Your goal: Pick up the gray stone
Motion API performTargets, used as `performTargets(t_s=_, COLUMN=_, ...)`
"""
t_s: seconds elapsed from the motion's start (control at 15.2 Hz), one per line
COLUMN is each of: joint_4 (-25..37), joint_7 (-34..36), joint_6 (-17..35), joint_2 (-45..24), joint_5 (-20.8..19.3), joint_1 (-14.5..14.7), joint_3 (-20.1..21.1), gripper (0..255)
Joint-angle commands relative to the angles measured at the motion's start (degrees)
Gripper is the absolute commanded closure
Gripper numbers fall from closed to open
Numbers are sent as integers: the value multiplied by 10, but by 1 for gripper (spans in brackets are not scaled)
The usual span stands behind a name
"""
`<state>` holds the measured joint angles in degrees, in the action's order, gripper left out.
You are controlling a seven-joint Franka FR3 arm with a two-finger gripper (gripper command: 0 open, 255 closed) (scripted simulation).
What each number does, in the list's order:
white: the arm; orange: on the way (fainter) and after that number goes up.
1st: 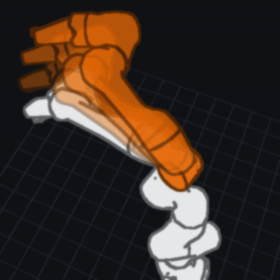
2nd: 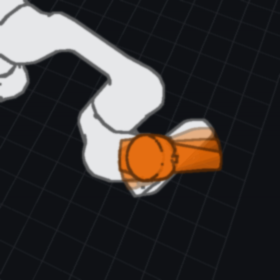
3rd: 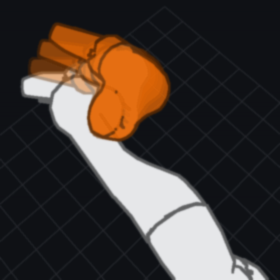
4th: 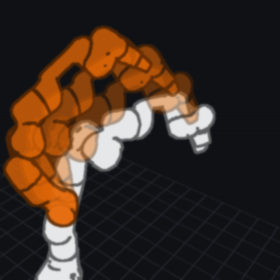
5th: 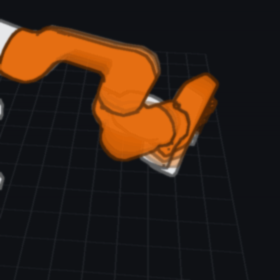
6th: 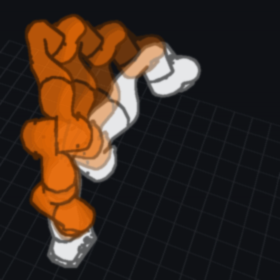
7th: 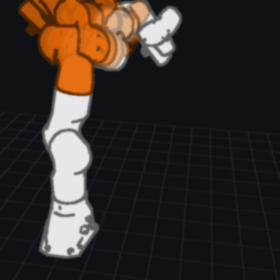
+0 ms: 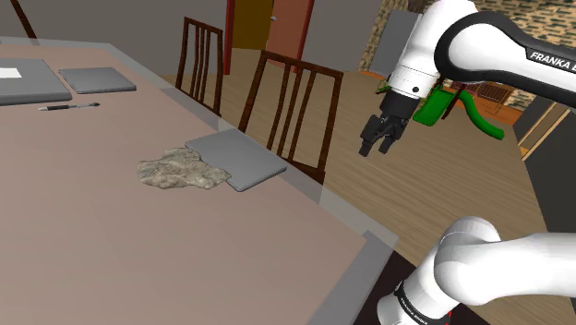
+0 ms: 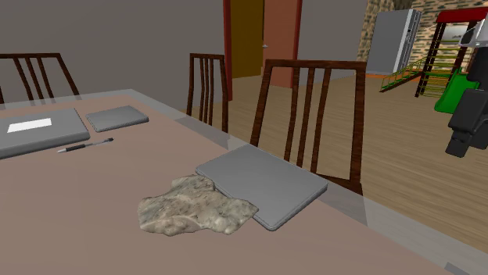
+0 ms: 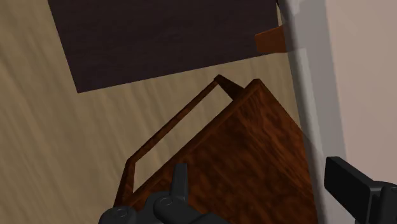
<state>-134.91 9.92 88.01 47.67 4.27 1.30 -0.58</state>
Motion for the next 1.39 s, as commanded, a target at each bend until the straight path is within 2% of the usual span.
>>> performTargets(t_s=0.0, joint_4=0, joint_7=0, joint_6=0, joint_2=0, joint_5=0, joint_1=0, joint_3=0, gripper=0)
performTargets(t_s=0.66, joint_4=112, joint_7=32, joint_6=59, joint_2=-174, joint_5=17, joint_1=48, joint_3=98, gripper=0)
performTargets(t_s=0.99, joint_4=187, joint_7=54, joint_6=73, joint_2=-266, joint_5=5, joint_1=66, joint_3=146, gripper=0)
performTargets(t_s=1.32, joint_4=275, joint_7=81, joint_6=75, joint_2=-364, joint_5=-23, joint_1=85, joint_3=193, gripper=0)
